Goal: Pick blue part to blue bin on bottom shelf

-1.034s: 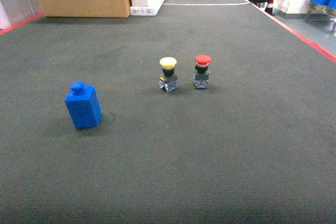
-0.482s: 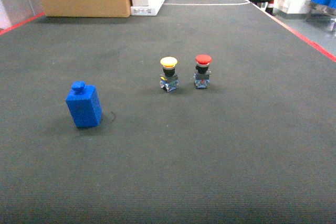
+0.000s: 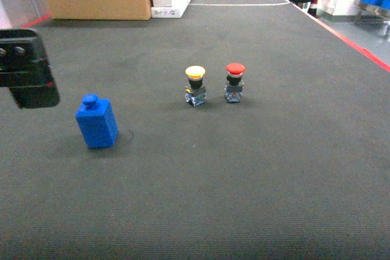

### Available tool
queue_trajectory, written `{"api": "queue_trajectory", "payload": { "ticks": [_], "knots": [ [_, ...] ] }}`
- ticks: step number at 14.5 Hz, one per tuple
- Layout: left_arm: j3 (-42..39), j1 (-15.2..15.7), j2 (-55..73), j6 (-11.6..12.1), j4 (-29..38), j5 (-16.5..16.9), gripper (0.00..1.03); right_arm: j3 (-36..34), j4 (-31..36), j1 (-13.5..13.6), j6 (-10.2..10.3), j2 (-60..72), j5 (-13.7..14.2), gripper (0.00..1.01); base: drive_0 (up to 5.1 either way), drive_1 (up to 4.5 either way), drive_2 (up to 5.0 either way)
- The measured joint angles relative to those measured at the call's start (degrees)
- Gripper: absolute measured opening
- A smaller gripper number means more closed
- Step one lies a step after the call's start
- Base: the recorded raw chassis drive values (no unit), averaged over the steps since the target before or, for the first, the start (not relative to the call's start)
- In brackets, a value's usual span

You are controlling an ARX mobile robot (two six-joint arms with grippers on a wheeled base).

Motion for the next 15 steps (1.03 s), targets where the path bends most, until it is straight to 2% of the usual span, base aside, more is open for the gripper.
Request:
{"api": "queue_trajectory", "payload": {
  "ticks": [8,11,15],
  "knots": [
    [10.12,0.13,25.49,1.07,8.55,4.59,0.98,0.0,0.0,0.0,0.0,0.0,0.0,0.98,0.0,0.0,0.0],
    [17.68,2.6,37.22,-0.02,8.92,4.81,0.98,0.0,0.0,0.0,0.02,0.0,0.02,0.98,0.0,0.0,0.0],
    [26.16,4.24,46.51,0.22,7.74,6.51,0.98,0.0,-0.02,0.0,0.02,0.0,0.0,0.98,0.0,0.0,0.0]
  ]
}}
